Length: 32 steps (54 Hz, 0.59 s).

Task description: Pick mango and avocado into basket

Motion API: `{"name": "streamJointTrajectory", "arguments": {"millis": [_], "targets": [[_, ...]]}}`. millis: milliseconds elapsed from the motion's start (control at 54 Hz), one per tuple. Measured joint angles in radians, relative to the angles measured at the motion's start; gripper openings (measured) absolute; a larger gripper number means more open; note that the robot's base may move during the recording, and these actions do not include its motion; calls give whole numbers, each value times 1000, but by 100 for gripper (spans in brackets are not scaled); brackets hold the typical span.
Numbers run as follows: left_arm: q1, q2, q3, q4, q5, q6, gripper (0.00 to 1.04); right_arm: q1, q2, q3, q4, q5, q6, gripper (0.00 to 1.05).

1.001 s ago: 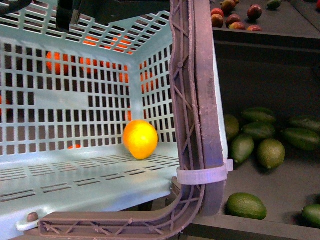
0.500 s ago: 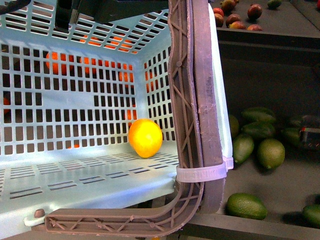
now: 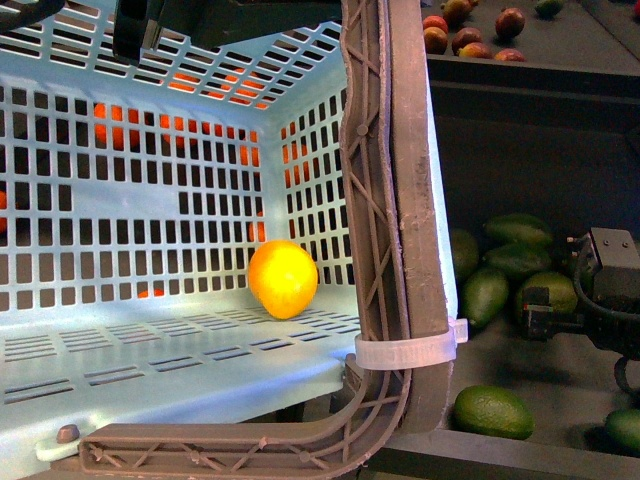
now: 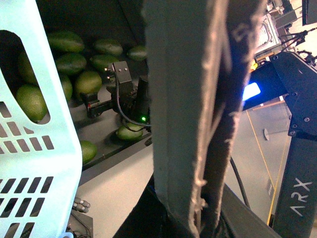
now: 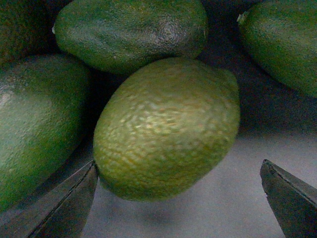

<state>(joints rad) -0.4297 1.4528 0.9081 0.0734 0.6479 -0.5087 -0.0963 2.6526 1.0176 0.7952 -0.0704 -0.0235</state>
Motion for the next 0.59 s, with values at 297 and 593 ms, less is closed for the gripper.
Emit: {"name": "streamJointTrajectory", "arguments": {"millis": [297, 593], "targets": [[0, 0, 0, 0, -1, -1, 11, 11, 75, 123, -2, 42, 21, 97], [0, 0, 0, 0, -2, 0, 11, -10, 115, 195, -14, 61, 33, 97]]}}
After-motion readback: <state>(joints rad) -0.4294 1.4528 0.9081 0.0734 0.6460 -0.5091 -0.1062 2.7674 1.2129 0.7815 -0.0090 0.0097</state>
